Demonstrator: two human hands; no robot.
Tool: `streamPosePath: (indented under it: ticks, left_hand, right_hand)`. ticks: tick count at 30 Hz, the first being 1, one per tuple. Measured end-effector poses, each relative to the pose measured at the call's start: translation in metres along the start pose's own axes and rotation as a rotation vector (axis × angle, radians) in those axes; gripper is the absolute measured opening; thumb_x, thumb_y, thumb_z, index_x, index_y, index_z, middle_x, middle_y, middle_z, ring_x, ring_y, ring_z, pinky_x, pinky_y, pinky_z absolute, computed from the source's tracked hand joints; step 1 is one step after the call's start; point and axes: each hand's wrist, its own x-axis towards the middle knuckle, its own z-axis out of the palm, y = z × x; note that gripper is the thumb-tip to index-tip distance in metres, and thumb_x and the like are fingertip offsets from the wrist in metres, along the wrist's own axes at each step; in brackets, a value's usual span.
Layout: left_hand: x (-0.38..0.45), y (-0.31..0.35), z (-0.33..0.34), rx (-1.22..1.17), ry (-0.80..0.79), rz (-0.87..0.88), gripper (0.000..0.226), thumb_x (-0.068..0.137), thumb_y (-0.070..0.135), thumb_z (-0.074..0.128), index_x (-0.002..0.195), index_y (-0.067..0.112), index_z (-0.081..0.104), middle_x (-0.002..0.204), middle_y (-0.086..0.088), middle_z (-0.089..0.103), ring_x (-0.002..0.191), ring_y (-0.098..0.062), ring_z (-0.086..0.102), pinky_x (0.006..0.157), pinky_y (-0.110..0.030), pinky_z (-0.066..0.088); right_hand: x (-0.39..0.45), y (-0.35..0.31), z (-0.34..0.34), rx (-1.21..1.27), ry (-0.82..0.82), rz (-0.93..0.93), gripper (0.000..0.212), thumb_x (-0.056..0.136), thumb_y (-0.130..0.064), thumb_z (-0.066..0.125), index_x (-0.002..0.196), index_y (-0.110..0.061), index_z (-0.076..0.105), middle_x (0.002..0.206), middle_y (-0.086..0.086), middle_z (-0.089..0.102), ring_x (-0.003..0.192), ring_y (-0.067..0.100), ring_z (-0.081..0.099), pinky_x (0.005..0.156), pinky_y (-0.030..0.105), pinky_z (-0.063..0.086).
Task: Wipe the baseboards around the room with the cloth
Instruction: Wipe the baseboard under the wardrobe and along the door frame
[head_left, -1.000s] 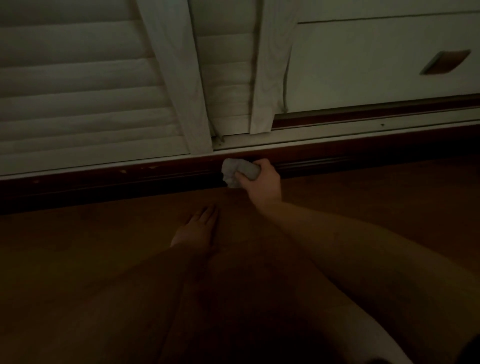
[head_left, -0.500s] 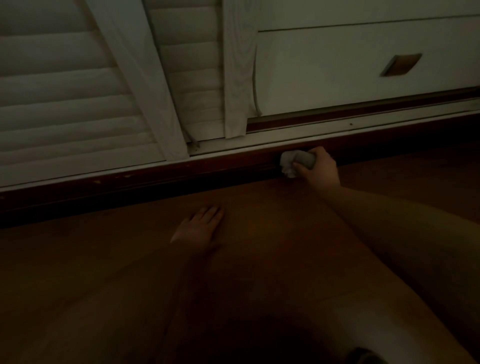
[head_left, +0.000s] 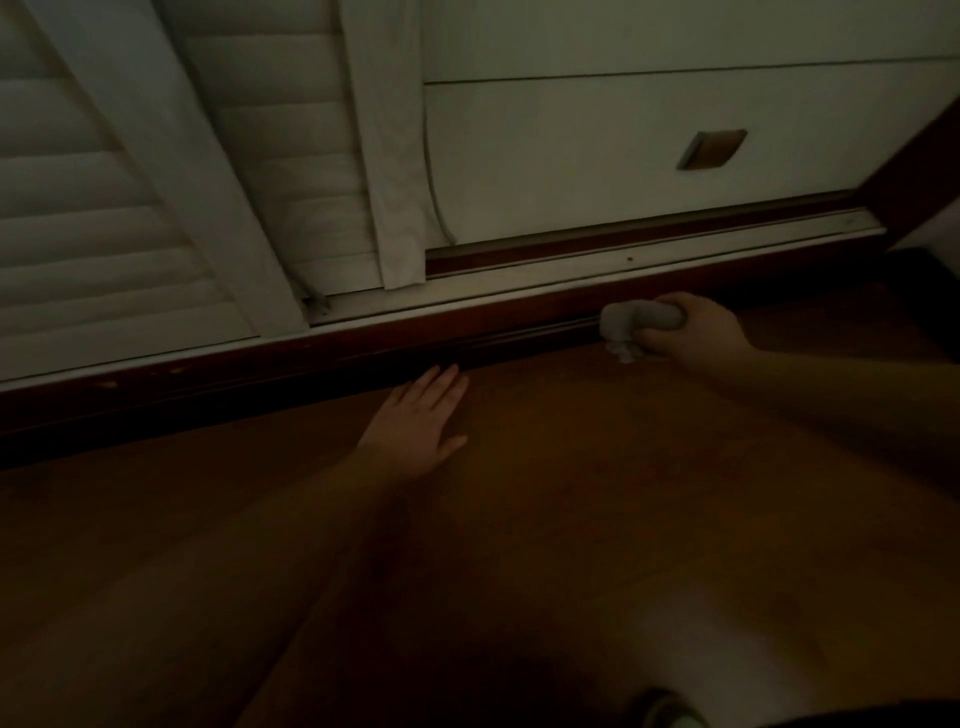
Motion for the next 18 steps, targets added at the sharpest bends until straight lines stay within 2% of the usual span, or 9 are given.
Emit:
streamPosePath:
  ticks: [4,6,10,13,16,18]
  left_hand:
    - [0.003,0.008,0.011,-0.001,-0.057,0.013,0.086,0.095,0.066,0.036,0.155,0.029,-0.013,0.163,0.005,-0.02,0.148,-0.013,-0.015,0.117,-0.042,-0.002]
    - [0.008,0.011,0.014,-0.026,-0.123,-0.009,0.093,0.092,0.068,0.043,0.155,0.03,-0.013,0.163,0.006,-0.02,0.151,-0.017,-0.011,0.119,-0.046,0.003]
    - [0.012,0.024,0.02,-0.076,-0.396,-0.031,0.114,0.079,0.077,0.055,0.155,0.03,-0.016,0.162,0.004,-0.024,0.151,-0.023,-0.011,0.118,-0.055,0.011]
    - [0.006,0.036,0.036,-0.061,-0.394,-0.096,0.124,0.076,0.075,0.061,0.153,0.027,-0.023,0.158,0.002,-0.034,0.149,-0.023,-0.021,0.118,-0.057,0.004]
    - [0.006,0.04,0.044,-0.045,-0.372,-0.118,0.123,0.078,0.073,0.061,0.152,0.025,-0.025,0.156,0.002,-0.037,0.148,-0.023,-0.025,0.119,-0.056,-0.001]
    - [0.006,0.038,0.043,-0.042,-0.38,-0.111,0.122,0.079,0.073,0.059,0.152,0.024,-0.025,0.156,0.001,-0.037,0.148,-0.024,-0.025,0.119,-0.056,-0.001]
  right_hand:
    - [-0.009,0.031,0.034,0.121,0.183,0.104,0.054,0.086,-0.028,0.072,0.135,-0.012,0.054,0.121,0.011,0.064,0.105,0.027,0.062,0.081,0.034,0.051]
    - [-0.01,0.04,0.057,0.188,0.207,0.131,0.053,0.088,-0.028,0.069,0.137,-0.015,0.053,0.125,0.012,0.063,0.11,0.029,0.062,0.083,0.033,0.049]
    - [-0.006,0.046,0.092,0.35,0.259,0.176,0.051,0.088,-0.028,0.068,0.137,-0.021,0.055,0.128,0.007,0.063,0.115,0.025,0.06,0.083,0.027,0.044]
    - [0.005,0.05,0.102,0.437,0.337,0.213,0.056,0.088,-0.03,0.069,0.141,-0.02,0.052,0.135,0.006,0.059,0.12,0.022,0.057,0.09,0.028,0.046]
    - [0.022,0.055,0.101,0.472,0.419,0.292,0.06,0.091,-0.025,0.066,0.147,-0.017,0.046,0.142,0.007,0.053,0.128,0.024,0.052,0.103,0.031,0.043]
    - [0.034,0.054,0.1,0.52,0.456,0.361,0.058,0.092,-0.024,0.064,0.146,-0.016,0.045,0.142,0.008,0.053,0.128,0.025,0.052,0.106,0.035,0.043]
